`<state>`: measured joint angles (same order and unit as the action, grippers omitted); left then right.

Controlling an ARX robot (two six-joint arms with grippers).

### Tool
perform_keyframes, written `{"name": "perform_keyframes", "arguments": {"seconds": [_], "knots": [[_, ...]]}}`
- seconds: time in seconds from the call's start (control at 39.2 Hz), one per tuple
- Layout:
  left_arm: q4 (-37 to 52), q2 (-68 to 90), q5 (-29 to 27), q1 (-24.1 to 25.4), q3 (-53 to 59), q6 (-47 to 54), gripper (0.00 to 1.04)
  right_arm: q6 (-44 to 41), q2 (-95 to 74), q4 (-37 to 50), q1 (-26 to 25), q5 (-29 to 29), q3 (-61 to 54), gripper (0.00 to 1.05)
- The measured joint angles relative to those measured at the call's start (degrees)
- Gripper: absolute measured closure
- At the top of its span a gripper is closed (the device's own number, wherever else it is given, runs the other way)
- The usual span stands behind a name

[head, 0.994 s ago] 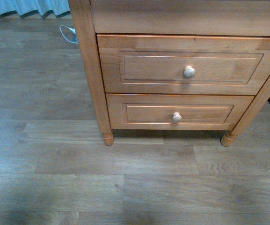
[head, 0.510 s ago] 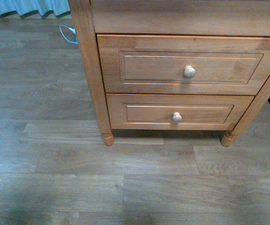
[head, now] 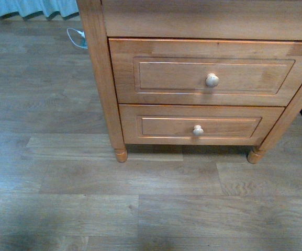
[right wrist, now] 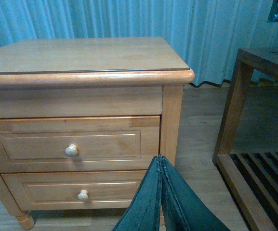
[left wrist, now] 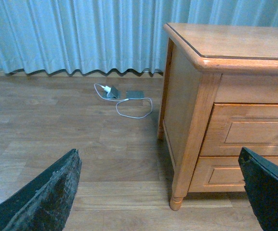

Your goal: Put charger into drawer

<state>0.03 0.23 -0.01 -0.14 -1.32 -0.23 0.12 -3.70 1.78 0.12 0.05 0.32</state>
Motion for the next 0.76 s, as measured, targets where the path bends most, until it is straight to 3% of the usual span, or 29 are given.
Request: {"name": "perform_keyframes", "arguments": {"seconds": [0.48,0.76], "knots": [[0.0,0.0,0.0,0.0,0.0,0.0,0.06,-0.1,3.5,-1.7,0.0,0.0,0.0,1.03],[0.0,0.0,0.0,0.0,0.0,0.0,0.06,-0.1,3.5,-1.7,0.0,0.0,0.0,0.40]]}}
